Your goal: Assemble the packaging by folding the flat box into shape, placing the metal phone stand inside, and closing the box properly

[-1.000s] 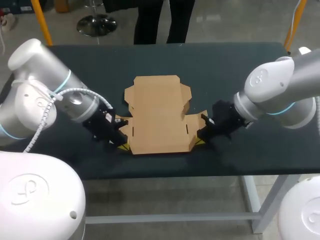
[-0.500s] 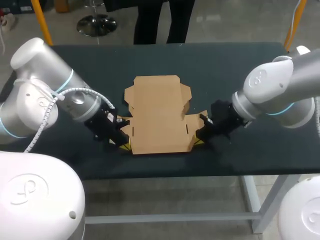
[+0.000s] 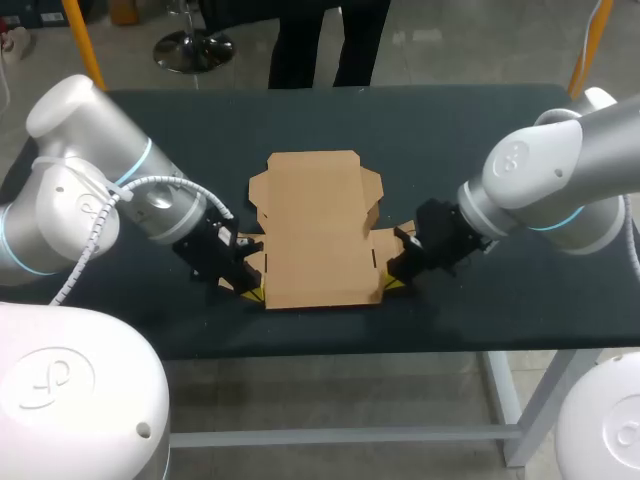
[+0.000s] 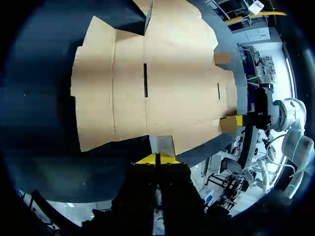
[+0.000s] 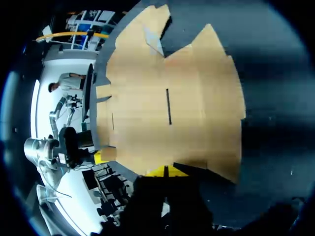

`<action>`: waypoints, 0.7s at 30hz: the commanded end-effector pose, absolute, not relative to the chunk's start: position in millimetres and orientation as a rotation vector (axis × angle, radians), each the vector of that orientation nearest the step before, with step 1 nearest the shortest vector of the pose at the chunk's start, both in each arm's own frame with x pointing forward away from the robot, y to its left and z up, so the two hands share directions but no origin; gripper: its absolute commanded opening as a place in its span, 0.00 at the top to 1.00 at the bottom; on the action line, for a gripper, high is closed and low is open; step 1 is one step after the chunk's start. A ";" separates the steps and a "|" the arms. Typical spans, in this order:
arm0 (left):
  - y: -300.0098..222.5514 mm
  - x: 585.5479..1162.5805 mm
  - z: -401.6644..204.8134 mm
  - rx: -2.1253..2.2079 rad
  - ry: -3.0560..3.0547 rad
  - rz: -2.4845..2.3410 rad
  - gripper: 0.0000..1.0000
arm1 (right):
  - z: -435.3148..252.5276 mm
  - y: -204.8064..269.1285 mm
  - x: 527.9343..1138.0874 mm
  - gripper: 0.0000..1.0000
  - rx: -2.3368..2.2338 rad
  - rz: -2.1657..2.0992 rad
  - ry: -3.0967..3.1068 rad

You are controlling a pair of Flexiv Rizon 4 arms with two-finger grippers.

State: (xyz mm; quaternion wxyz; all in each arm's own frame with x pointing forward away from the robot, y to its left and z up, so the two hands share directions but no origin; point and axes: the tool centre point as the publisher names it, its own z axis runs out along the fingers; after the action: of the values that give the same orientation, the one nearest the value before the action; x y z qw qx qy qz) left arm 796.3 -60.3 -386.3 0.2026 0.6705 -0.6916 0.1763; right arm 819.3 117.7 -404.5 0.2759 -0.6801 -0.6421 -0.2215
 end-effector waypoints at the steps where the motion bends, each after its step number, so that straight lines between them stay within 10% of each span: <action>1: -63.7 798.4 -387.0 1.871 -1.936 0.476 1.00 | -404.6 121.1 819.7 1.00 -1.829 -0.590 -1.730; 21: -69.8 799.5 -389.7 1.849 -1.948 0.462 1.00 | -403.2 132.3 817.7 1.00 -1.800 -0.571 -1.767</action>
State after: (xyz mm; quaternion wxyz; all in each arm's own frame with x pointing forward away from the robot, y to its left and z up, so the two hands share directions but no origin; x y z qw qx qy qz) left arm 798.2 -67.2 -389.2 0.2079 0.6631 -0.6987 0.1699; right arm 817.1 130.4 -403.8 0.2737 -0.6697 -0.6562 -0.2142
